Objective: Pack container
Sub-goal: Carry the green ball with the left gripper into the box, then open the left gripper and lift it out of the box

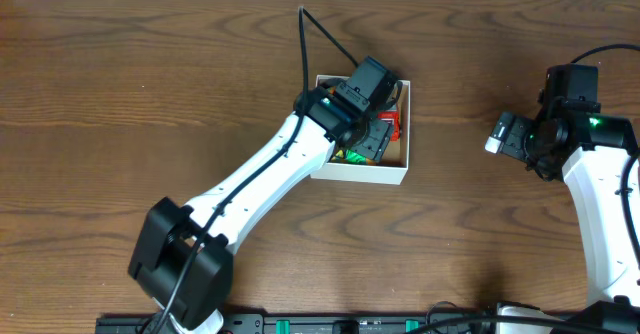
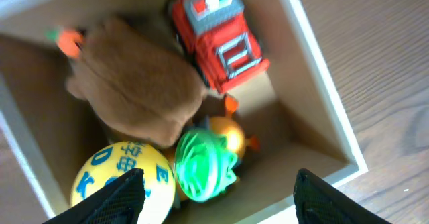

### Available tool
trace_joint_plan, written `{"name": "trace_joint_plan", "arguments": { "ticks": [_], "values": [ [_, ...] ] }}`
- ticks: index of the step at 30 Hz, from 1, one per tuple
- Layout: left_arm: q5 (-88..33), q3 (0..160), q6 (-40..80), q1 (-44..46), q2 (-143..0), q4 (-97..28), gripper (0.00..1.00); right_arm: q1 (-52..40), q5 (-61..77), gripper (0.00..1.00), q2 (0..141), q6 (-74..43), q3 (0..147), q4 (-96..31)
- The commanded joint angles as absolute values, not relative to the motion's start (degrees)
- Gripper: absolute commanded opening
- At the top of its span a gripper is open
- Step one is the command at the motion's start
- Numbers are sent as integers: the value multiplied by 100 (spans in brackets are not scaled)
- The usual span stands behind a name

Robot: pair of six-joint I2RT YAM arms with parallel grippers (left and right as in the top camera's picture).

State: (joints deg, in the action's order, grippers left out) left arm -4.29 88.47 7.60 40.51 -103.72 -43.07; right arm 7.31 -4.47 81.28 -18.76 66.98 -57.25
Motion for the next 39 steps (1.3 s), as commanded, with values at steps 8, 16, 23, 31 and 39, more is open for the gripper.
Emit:
{"name": "trace_joint_plan", "arguments": {
  "ticks": [8, 16, 23, 31, 39],
  "values": [
    [-296, 9148, 755, 3269, -10053, -4139, 19, 753, -445, 99, 8145, -1791, 6683, -5732],
    [-303, 9146, 821, 2943, -10683, -4128, 7, 753, -445, 99, 8145, -1791, 6683, -5732],
    [-395, 9146, 827, 2943, -11303, -4176, 7, 753, -445, 99, 8145, -1791, 6683, -5743],
    [-871, 9146, 884, 2961, -11810, -3935, 7, 753, -427, 99, 8145, -1791, 6683, -5747],
    [-1435, 9166, 567, 3188, -11791, -3463, 7, 753, 27, 99, 8145, -1487, 6683, -5745]
  ]
}}
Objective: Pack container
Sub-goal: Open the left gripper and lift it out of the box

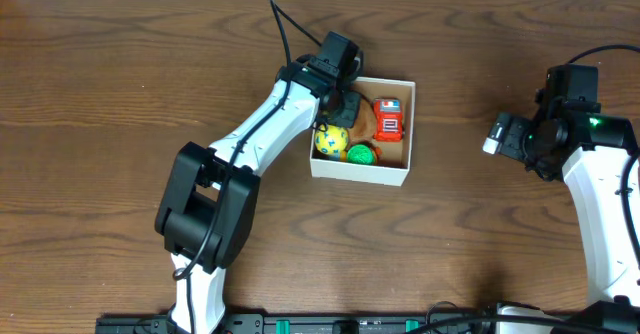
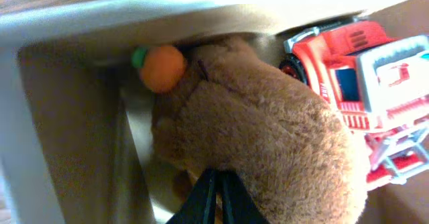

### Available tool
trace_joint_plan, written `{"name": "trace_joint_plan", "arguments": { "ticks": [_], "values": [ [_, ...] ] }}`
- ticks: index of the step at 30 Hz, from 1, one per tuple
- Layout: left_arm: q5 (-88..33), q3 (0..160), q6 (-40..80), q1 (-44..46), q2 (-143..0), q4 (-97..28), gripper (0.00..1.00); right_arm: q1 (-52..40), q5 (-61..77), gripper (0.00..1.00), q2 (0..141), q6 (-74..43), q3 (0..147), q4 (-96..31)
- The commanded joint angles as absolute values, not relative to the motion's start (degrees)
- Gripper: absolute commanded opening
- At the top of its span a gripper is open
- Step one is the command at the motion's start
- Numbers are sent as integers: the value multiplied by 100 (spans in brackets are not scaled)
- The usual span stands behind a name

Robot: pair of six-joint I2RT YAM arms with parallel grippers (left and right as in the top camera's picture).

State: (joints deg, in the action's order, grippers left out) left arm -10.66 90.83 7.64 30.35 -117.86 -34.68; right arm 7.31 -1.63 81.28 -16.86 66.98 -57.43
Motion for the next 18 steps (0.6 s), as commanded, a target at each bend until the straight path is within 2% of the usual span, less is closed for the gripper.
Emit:
{"name": "trace_joint_plan", "arguments": {
  "ticks": [1, 9, 18],
  "values": [
    [-1435, 9166, 554, 3192, -11791, -3468, 7, 753, 27, 99, 8145, -1487, 6683, -5745],
    [-1186, 9177, 537, 3002, -11574, -3592, 7, 753, 27, 99, 8145, -1487, 6683, -5743],
    [-99, 9185, 272, 2939, -10178, -3662, 8, 746, 30, 99, 8145, -1487, 6683, -5741]
  ]
}}
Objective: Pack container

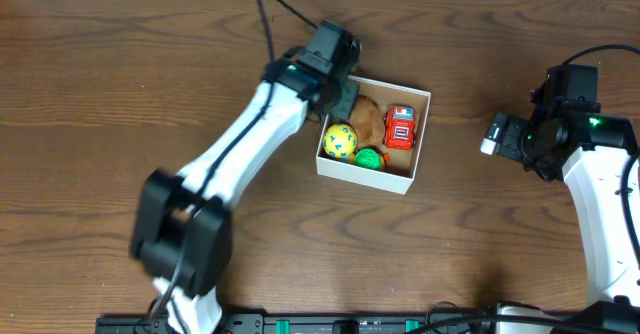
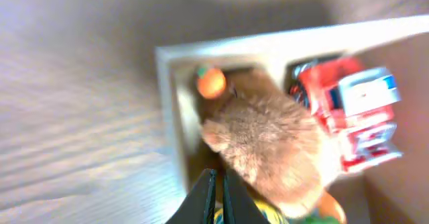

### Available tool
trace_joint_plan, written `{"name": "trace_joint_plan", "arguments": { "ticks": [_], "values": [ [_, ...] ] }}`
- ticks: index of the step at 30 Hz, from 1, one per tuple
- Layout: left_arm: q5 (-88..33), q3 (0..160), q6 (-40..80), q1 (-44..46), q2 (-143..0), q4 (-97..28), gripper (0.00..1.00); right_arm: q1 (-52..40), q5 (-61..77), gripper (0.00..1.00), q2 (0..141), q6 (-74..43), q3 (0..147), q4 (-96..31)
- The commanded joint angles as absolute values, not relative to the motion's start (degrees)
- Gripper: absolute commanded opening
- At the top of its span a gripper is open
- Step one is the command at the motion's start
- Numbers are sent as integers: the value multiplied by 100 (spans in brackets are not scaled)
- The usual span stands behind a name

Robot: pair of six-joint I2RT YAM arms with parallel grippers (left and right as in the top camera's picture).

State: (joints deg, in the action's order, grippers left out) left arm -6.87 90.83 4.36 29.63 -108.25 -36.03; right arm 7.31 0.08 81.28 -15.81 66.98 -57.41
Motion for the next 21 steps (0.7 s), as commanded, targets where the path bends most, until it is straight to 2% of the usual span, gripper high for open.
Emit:
{"name": "trace_joint_plan", "arguments": {
  "ticks": [1, 4, 6, 13, 17, 21],
  "values": [
    [36, 9185, 274, 2917, -10033, -3721, 8, 742, 30, 99, 8145, -1474, 6683, -5743],
    [296, 9185, 281, 2779, -9633, -4095, 8, 742, 121, 99, 8147, -1402, 6683, -5745],
    [311, 9185, 325, 2620, -9470, -4440, 8, 725, 276, 92, 8169, -1297, 6683, -5736],
    [303, 9185, 998, 1505, -9240, -5776, 6, 362, 349, 54, 8628, -1258, 6663, -5349],
    [78, 9142, 1192, 801, -9242, -6066, 7, -8, 379, 47, 9161, -1256, 6663, -4602],
    [-8, 9120, 1194, 410, -9244, -6147, 7, -373, 670, 46, 9701, -1256, 6663, -3868]
  ]
}}
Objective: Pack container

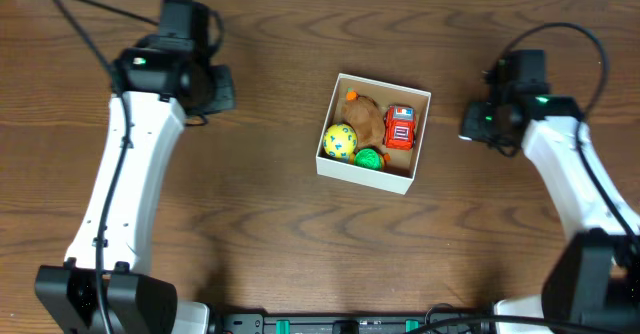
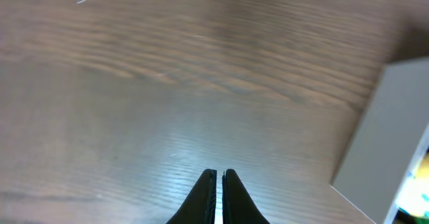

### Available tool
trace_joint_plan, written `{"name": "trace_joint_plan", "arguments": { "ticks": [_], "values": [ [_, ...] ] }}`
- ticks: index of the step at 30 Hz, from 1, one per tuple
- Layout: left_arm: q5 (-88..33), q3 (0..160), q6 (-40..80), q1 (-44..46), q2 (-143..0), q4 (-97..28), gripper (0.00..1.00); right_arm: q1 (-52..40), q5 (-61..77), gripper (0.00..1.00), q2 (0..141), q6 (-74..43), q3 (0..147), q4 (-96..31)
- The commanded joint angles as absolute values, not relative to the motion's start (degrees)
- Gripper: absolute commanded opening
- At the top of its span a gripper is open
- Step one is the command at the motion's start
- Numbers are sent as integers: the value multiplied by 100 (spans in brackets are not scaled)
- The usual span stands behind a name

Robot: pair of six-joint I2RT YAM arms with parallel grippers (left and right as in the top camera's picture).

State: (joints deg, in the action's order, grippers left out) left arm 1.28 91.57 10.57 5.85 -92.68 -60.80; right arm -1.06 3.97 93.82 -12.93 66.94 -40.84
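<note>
The white box point(image 1: 364, 178) sits right of the table's middle, slightly turned. It holds a brown plush point(image 1: 366, 120), a red truck point(image 1: 400, 127), a yellow ball point(image 1: 339, 141), a green toy point(image 1: 369, 158) and a small orange piece point(image 1: 351, 96). My left gripper point(image 1: 221, 88) hangs well left of the box. In the left wrist view it point(image 2: 218, 177) is shut on nothing over bare wood, with the box's outer wall point(image 2: 389, 137) at the right. My right gripper point(image 1: 471, 124) is just right of the box; its jaws do not show clearly.
Brown wooden table point(image 1: 250, 234) all round the box. A black rail point(image 1: 360, 324) runs along the front edge. Cables trail from both arms at the back.
My left gripper has gone from the box's back left corner to a spot far to the left, still shut. The right gripper has come closer to the box. The box has not moved.
First my left gripper was open above the toys inside the box. Then it was shut, low against the brown plush at the back left corner. After that the box stood a little further right and turned. Now the left gripper is away from the box.
</note>
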Motion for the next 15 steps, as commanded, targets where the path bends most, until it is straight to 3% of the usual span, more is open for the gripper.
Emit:
{"name": "trace_joint_plan", "arguments": {
  "ticks": [1, 15],
  "values": [
    [-8, 9120, 1192, 344, -9242, -6169, 7, -473, 788, 46, 9861, -1256, 6663, -3693],
    [-1, 9120, 1188, 242, -9242, -6215, 7, -1308, 1249, 55, 10562, -1127, 6676, -2185]
  ]
}}
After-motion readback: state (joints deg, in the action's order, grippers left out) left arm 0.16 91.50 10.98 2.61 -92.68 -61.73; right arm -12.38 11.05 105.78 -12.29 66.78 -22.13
